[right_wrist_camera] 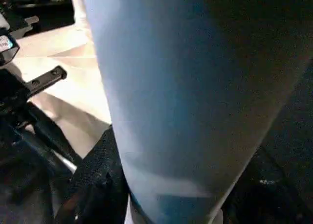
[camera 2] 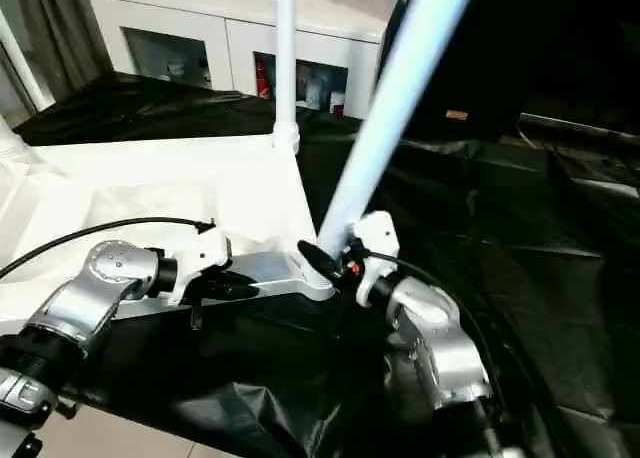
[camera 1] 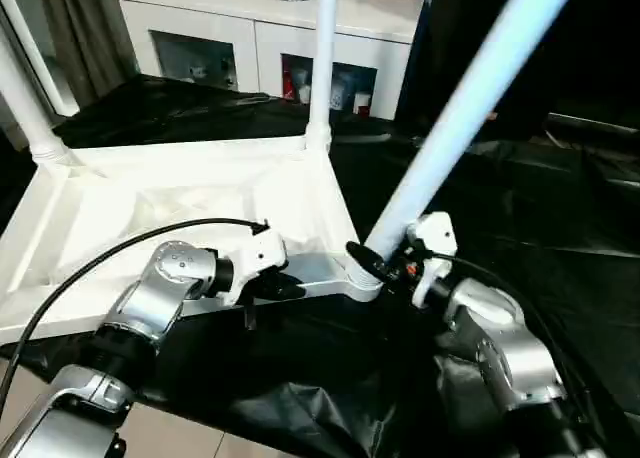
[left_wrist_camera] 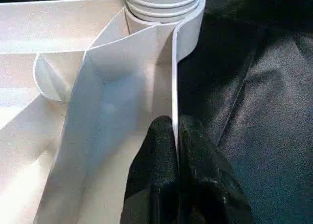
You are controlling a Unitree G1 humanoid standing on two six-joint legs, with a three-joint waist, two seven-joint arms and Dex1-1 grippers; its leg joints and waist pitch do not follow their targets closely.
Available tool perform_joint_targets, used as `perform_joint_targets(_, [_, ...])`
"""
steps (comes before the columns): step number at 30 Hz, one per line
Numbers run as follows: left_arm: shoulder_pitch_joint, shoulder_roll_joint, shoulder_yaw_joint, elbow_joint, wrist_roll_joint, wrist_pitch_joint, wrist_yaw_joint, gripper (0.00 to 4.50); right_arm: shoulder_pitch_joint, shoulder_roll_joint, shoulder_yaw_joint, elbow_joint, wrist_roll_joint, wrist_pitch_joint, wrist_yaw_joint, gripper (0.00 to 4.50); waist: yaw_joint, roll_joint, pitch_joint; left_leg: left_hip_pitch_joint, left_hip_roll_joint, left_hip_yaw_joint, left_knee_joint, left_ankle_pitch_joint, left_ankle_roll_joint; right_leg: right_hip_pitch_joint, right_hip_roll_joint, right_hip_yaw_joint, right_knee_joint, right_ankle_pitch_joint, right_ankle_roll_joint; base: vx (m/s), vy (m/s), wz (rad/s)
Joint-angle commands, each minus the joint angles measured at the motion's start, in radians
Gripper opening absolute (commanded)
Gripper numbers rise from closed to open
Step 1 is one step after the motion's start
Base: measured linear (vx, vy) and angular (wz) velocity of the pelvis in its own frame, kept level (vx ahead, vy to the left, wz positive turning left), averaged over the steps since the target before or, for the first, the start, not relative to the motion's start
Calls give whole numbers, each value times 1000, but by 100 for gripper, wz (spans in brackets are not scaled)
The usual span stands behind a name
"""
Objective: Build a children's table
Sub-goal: Insert table leg to table base
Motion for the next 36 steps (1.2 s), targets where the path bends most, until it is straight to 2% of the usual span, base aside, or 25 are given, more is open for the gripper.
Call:
perform_joint_targets(1, [5, -17, 20, -14, -20, -20, 14, 0, 7, -2, 54, 103, -38, 64, 24, 191, 0, -6, -34, 2, 70, -34, -87, -294, 2, 29, -91, 60, -105, -502, -132, 0, 0, 0])
perform_joint_targets(2, [7, -18, 18, -21, -23, -20, 8, 0, -9, -2, 49, 117, -37, 66, 29, 191, -2, -11, -34, 3, 71, -35, -87, -304, 0, 27, -90, 60, -107, -521, -124, 0, 0, 0])
perform_joint_targets(5, [10, -18, 15, -32, -28, -19, -5, 0, -30, -4, 46, 135, -34, 67, 44, 191, -3, -9, -34, 2, 72, -37, -89, -309, -5, 26, -91, 60, -108, -528, -117, 0, 0, 0])
perform_joint_targets(7, [16, -15, 9, -55, -44, -12, -40, 0, -66, -14, 52, 171, -30, 68, 91, 191, -4, -9, -35, 1, 73, -38, -90, -308, -5, 27, -90, 61, -103, -501, -127, 0, 0, 0])
perform_joint_targets(8, [16, -15, 9, -55, -44, -12, -40, 0, -66, -14, 52, 171, -30, 68, 91, 191, -5, -10, -36, 0, 73, -37, -89, -300, -3, 29, -91, 61, -101, -475, -140, 0, 0, 0])
perform_joint_targets(9, [19, -12, 3, -68, -51, -6, -63, 0, -85, -23, 61, 194, -24, 76, 134, 191, -3, -5, -38, 1, 74, -36, -88, -295, -2, 29, -91, 62, -99, -458, -147, 0, 0, 0])
perform_joint_targets(10, [19, -9, -2, -75, -56, -7, -82, 0, -101, -34, 69, 216, -18, 86, 179, 191, -5, -9, -39, -3, 72, -33, -86, -272, 7, 34, -89, 62, -93, -403, -170, 0, 0, 0])
perform_joint_targets(12, [19, -7, -5, -77, -57, -10, -93, 0, -109, -40, 74, 229, -15, 92, 207, 191, -2, -8, -42, 0, 74, -30, -84, -246, 12, 33, -88, 63, -89, -350, -184, 0, 0, 0])
perform_joint_targets(14, [13, -3, -7, -72, -53, -15, -101, 0, -109, -56, 86, 232, -6, 94, 264, 191, 1, -10, -45, -1, 71, -26, -81, -202, 27, 39, -86, 62, -82, -273, -207, 0, 0, 0])
perform_joint_targets(15, [13, -3, -7, -72, -53, -15, -101, 0, -109, -57, 86, 232, -6, 94, 266, 191, 2, -10, -45, -1, 71, -25, -81, -196, 31, 40, -86, 62, -82, -265, -212, 0, 0, 0])
perform_joint_targets(19, [-11, -3, -6, -52, -68, -19, -143, 0, -83, -93, 101, 219, 14, 111, 355, 191, 6, -5, -44, 0, 73, -26, -82, -195, 34, 42, -86, 60, -82, -264, -218, 0, 0, 0])
perform_joint_targets(21, [-15, -4, -5, -50, -71, -19, -153, 0, -80, -98, 102, 222, 16, 112, 370, 191, 7, -6, -44, 3, 74, -26, -82, -208, 31, 41, -85, 60, -83, -270, -220, 0, 0, 0])
perform_joint_targets(22, [-18, -3, -4, -51, -74, -19, -164, 0, -78, -102, 101, 228, 16, 104, 387, 191, 7, -1, -43, 3, 74, -27, -85, -224, 23, 41, -85, 60, -84, -283, -221, 0, 0, 0])
perform_joint_targets(23, [-19, -2, -3, -52, -75, -19, -171, 0, -77, -104, 99, 233, 15, 99, 398, 191, 7, -3, -43, 3, 75, -27, -85, -229, 21, 41, -85, 59, -84, -287, -220, 0, 0, 0])
perform_joint_targets(25, [-26, 6, -7, -54, -91, -14, -224, 0, -57, -120, 121, 223, -6, 69, 432, 191, 7, 9, -43, 5, 74, -27, -85, -246, 13, 40, -85, 61, -86, -283, -222, 0, 0, 0])
perform_joint_targets(27, [-27, 11, -9, -57, -98, -4, -251, 0, -47, -130, 138, 217, -21, 55, 444, 191, 9, 6, -45, 5, 75, -28, -86, -247, 11, 42, -85, 60, -85, -271, -225, 0, 0, 0])
perform_joint_targets(28, [-27, 14, -12, -60, -107, 9, -281, 0, -32, -142, 158, 204, -33, 44, 464, 191, 8, 9, -44, 5, 75, -28, -87, -248, 10, 42, -82, 59, -82, -249, -233, 0, 0, 0])
perform_joint_targets(29, [-27, 14, -12, -61, -109, 13, -288, 0, -28, -144, 162, 200, -34, 44, 468, 191, 8, 8, -45, 5, 75, -28, -87, -249, 11, 43, -82, 59, -82, -248, -234, 0, 0, 0])
perform_joint_targets(30, [-28, 13, -12, -63, -111, 16, -299, 0, -23, -146, 164, 194, -33, 43, 470, 191, 9, 12, -44, 5, 75, -29, -88, -252, 10, 43, -82, 60, -82, -249, -235, 0, 0, 0])
perform_joint_targets(36, [-45, -10, 4, -24, -85, -13, -252, 0, -30, -114, 125, 240, -40, 21, 411, 191, 8, 11, -41, 8, 73, -30, -89, -303, -5, 38, -85, 59, -94, -335, -219, 0, 0, 0])
